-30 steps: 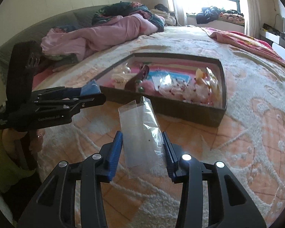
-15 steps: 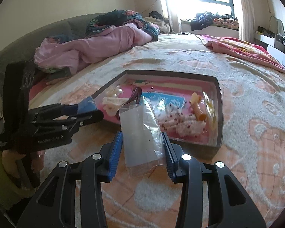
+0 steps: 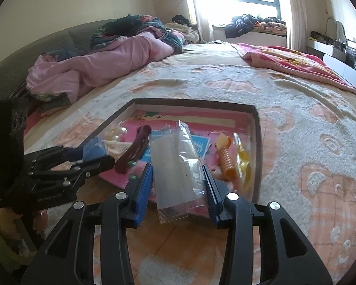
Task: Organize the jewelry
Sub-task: 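Carry the blue box and clear sleeve into the tray and open both grippers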
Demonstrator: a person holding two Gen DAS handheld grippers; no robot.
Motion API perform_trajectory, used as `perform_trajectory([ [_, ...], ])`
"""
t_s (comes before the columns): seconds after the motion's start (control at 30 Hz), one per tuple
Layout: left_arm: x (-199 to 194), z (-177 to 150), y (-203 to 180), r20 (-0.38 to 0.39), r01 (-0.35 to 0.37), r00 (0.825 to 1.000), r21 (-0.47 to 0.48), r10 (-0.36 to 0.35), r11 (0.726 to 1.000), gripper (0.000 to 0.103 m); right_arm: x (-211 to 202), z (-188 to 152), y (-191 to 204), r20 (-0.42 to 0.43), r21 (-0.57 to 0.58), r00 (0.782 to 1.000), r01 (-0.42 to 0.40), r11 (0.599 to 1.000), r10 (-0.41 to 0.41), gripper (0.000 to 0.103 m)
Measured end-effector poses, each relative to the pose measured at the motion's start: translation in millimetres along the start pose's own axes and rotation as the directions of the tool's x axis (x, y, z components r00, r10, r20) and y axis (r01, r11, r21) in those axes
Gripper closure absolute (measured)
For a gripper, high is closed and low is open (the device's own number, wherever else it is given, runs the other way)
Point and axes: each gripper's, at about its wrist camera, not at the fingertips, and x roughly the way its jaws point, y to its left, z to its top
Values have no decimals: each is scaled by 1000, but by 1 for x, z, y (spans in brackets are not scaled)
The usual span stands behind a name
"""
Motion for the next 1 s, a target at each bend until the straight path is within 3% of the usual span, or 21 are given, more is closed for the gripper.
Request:
perform_trajectory([
  [0.33,17,2,-2,-14,19,1000,3,-19,1000,61,25,17,-18,-21,35,999,40,999,-39,64],
  [1.0,31,2,1,-29,29,999,-16,-30,999,61,68,28,-25,-110,65,993,45,997,-38,63],
])
